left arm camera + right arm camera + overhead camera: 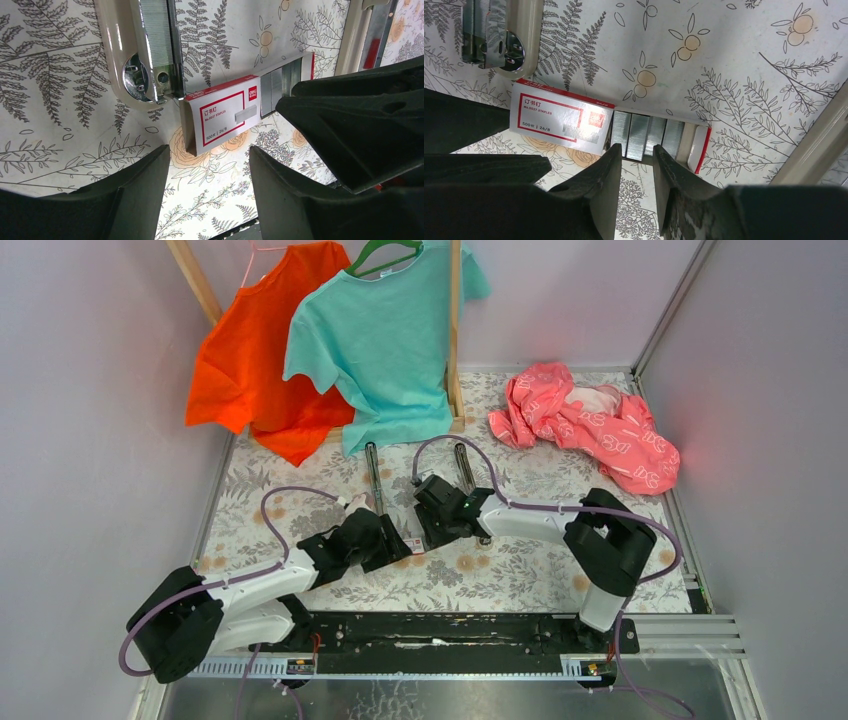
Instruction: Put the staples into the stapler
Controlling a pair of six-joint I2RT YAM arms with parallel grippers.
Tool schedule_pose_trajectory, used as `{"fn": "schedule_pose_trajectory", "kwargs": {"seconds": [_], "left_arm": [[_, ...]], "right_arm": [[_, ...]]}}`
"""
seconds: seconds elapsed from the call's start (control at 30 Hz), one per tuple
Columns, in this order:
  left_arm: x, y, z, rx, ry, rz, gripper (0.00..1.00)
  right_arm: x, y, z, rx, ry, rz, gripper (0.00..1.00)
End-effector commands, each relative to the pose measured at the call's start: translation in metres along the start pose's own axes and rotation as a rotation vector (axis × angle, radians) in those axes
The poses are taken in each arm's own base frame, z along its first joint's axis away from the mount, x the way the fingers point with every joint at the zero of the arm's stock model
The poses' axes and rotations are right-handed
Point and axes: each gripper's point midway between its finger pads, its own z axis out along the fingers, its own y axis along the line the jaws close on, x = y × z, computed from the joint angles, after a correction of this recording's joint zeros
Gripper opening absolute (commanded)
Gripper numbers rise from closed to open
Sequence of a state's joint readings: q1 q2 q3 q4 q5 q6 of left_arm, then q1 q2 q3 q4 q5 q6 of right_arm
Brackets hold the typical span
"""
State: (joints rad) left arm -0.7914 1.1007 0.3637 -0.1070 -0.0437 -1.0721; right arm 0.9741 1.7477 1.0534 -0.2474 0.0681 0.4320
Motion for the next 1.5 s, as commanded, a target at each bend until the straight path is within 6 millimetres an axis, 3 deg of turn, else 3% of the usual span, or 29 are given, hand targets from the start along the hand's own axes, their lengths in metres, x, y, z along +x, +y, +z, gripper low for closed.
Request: {"fn": "schedule_pose_trajectory", "kwargs": {"seconds": [0.0, 0.33, 0.5, 0.8, 0.97, 1.27, 1.47], "left_arm": [[-0.001, 0.005, 0.001, -0.017, -0.014, -0.009, 0.66], [0.0, 0.005, 0.003, -0.018, -0.01, -0.007, 0.66], [0.0, 0.004, 0.004, -0.017, -0.006, -0.005, 0.66], [-0.001, 0.004, 0.003, -0.016, -0.01, -0.004, 0.66], [0.0, 0.004, 0.003, -0.017, -0.009, -0.005, 0.66], [0.0, 0.006, 0.003, -0.018, -0.009, -0.007, 0.66], [0.001, 0.006, 0.003, -0.017, -0.007, -0.007, 0.66]], "right_arm": [[-0.014, 0.005, 0.0, 0.012, -0.035, 0.01, 0.37], [-0.012, -0.003, 0.003, 0.053, -0.032, 0.004, 0.36], [-0.011, -0.007, 0.003, 0.075, -0.031, -0.003, 0.29], [-0.02, -0.001, -0.006, 0.055, -0.062, -0.01, 0.28], [-0.025, 0.004, -0.01, 0.047, -0.078, -0.02, 0.31], [-0.025, -0.009, -0.01, 0.107, -0.093, -0.02, 0.33], [-0.021, -0.019, -0.007, 0.162, -0.085, -0.028, 0.39]]}}
